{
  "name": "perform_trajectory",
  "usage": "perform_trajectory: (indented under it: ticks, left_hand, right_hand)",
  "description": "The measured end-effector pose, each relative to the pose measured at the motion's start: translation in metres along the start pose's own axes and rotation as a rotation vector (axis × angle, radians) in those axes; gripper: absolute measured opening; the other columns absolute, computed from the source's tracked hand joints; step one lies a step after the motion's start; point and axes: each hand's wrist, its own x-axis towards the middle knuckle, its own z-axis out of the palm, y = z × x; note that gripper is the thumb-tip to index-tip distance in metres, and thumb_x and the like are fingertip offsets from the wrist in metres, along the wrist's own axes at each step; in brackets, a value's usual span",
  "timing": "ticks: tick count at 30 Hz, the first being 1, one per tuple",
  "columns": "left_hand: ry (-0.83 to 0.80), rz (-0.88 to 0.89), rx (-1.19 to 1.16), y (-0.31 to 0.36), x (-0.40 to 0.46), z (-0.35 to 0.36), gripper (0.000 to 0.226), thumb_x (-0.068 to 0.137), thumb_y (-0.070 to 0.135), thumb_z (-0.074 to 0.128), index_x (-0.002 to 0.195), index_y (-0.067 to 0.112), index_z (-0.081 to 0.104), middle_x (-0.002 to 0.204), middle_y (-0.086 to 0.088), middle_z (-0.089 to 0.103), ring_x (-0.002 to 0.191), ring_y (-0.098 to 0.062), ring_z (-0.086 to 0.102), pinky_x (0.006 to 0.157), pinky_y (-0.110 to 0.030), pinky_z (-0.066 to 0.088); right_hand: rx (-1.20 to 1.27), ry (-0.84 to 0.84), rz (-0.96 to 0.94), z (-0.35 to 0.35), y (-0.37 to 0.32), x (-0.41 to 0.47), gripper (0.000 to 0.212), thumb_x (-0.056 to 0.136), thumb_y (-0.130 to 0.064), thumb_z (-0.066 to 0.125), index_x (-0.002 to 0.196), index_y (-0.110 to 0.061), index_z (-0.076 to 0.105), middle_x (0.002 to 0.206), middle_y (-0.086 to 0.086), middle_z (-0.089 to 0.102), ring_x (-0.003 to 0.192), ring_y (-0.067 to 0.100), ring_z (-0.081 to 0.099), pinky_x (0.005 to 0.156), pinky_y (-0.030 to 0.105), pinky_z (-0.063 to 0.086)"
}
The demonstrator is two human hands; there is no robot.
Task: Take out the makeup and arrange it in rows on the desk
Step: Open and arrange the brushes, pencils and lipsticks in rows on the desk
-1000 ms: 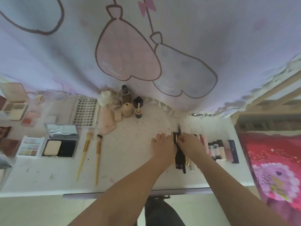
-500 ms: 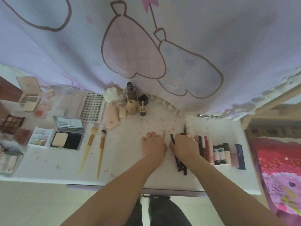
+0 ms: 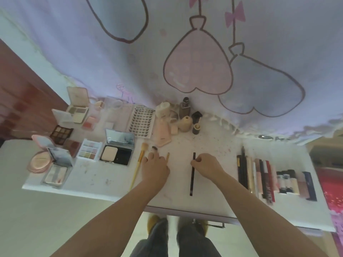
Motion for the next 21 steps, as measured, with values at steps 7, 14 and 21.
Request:
perform_trajectory:
  ticks: [7, 14, 21]
  left_hand:
    - [0.048, 0.061, -0.157, -0.026, -0.005, -0.004, 0.029, 0.094, 0.038, 0.043, 0.108, 0.016, 0.055, 0.114, -0.005, 0.057, 0.113, -0.023, 0.048, 0.094, -0.035, 0.039]
    - [-0.226, 0.239, -0.852, 0.004, -0.029, -0.049, 0.02, 0.097, 0.035, 0.043, 0.085, 0.021, 0.051, 0.069, 0.01, 0.056, 0.058, -0.004, 0.05, 0.052, -0.02, 0.035]
    - [-0.217, 0.264, -0.828, -0.003, -0.029, -0.063, 0.025, 0.097, 0.029, 0.042, 0.077, 0.024, 0.058, 0.059, 0.013, 0.059, 0.056, 0.004, 0.048, 0.05, -0.01, 0.033]
  right_hand:
    - [0.1, 0.04, -0.002, 0.017, -0.037, -0.012, 0.025, 0.088, -0.032, 0.054, 0.073, -0.012, 0.053, 0.07, 0.002, 0.053, 0.064, 0.017, 0.049, 0.06, 0.028, 0.037]
    - [0.565, 0.076, -0.002, -0.008, -0.055, -0.042, 0.019, 0.09, -0.016, 0.05, 0.073, -0.008, 0.056, 0.057, 0.004, 0.058, 0.046, 0.014, 0.046, 0.043, 0.022, 0.035]
    - [0.86, -0.037, -0.08, -0.024, -0.046, -0.059, 0.021, 0.097, -0.014, 0.049, 0.081, -0.003, 0.056, 0.059, 0.002, 0.05, 0.043, 0.006, 0.038, 0.039, 0.016, 0.03]
